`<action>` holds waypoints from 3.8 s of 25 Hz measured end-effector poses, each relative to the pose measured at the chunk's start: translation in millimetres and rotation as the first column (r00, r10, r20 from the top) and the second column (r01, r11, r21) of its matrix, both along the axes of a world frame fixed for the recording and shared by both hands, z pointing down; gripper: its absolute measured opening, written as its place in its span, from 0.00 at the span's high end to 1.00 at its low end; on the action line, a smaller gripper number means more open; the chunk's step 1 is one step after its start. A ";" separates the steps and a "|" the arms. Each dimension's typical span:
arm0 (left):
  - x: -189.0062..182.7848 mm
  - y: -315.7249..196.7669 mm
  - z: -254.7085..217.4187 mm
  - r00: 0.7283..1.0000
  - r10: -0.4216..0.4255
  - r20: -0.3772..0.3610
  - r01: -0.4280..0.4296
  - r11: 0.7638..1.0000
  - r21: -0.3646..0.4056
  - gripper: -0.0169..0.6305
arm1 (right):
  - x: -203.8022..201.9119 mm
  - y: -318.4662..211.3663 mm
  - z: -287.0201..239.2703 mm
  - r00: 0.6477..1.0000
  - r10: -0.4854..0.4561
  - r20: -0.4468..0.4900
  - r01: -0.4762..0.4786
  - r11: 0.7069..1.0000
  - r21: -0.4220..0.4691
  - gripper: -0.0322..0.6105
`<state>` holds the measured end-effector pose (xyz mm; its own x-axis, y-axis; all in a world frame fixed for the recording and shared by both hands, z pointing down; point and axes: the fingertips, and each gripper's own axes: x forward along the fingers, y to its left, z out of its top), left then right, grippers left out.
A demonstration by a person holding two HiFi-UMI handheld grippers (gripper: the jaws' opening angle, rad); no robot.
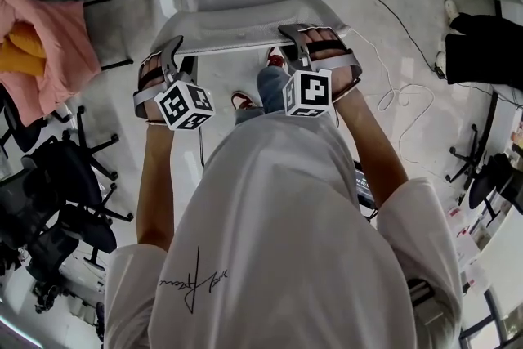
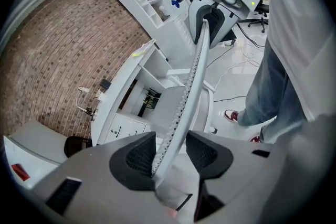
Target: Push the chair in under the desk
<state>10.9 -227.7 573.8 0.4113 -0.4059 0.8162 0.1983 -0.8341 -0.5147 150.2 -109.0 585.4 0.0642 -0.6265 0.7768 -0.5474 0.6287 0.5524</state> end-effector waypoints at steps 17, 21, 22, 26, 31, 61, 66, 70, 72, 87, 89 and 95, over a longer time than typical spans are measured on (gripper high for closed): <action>11.8 -20.9 2.0 1.000 -0.003 0.030 0.003 1.000 0.010 0.70 | 20.3 -23.3 24.0 0.990 -0.008 -0.140 0.008 1.000 0.001 0.86; 25.7 -21.4 1.8 1.000 0.018 0.024 -0.018 1.000 0.011 0.70 | 38.5 -27.5 27.1 0.987 -0.001 -0.159 0.001 1.000 -0.003 0.86; 30.5 -21.6 1.9 1.000 0.022 0.016 -0.023 1.000 0.016 0.70 | 44.8 -29.0 28.7 0.986 0.003 -0.164 -0.005 1.000 -0.009 0.86; 50.7 -24.8 2.7 0.999 0.033 -0.006 -0.033 0.999 0.033 0.70 | 69.4 -35.1 34.0 0.981 0.021 -0.194 -0.024 1.000 -0.014 0.87; 75.3 -34.6 3.7 0.999 0.052 -0.003 -0.052 0.998 0.028 0.70 | 94.6 -42.2 34.5 0.970 0.059 -0.234 -0.058 0.998 0.010 0.87; 134.7 -68.6 3.1 0.998 0.056 0.015 -0.057 0.997 0.052 0.71 | 163.0 -83.1 29.0 0.942 0.054 -0.331 -0.032 0.997 0.073 0.87; 140.1 -71.1 1.8 0.998 0.051 0.023 -0.052 0.996 0.068 0.70 | 168.8 -87.7 25.5 0.943 0.042 -0.330 -0.014 0.996 0.087 0.86; 141.9 -71.4 2.9 0.998 0.044 0.033 -0.047 0.996 0.082 0.70 | 171.3 -88.2 24.5 0.941 0.039 -0.337 -0.008 0.996 0.093 0.86; 141.6 -71.6 4.2 0.998 0.040 0.042 -0.043 0.995 0.085 0.70 | 170.9 -88.6 25.0 0.941 0.038 -0.335 -0.006 0.995 0.096 0.86; 141.5 -62.7 8.5 0.999 0.008 0.048 -0.015 0.990 0.137 0.70 | 173.3 -80.9 28.6 0.939 0.040 -0.343 0.001 0.993 0.119 0.85; 142.8 -63.3 8.0 0.999 0.007 0.048 -0.014 0.990 0.142 0.70 | 175.0 -81.3 27.9 0.937 0.048 -0.347 -0.003 0.992 0.129 0.85; 139.7 -59.3 9.9 0.998 -0.019 0.054 0.012 0.992 0.129 0.70 | 171.3 -75.9 37.9 0.949 0.044 -0.311 -0.020 0.997 0.080 0.84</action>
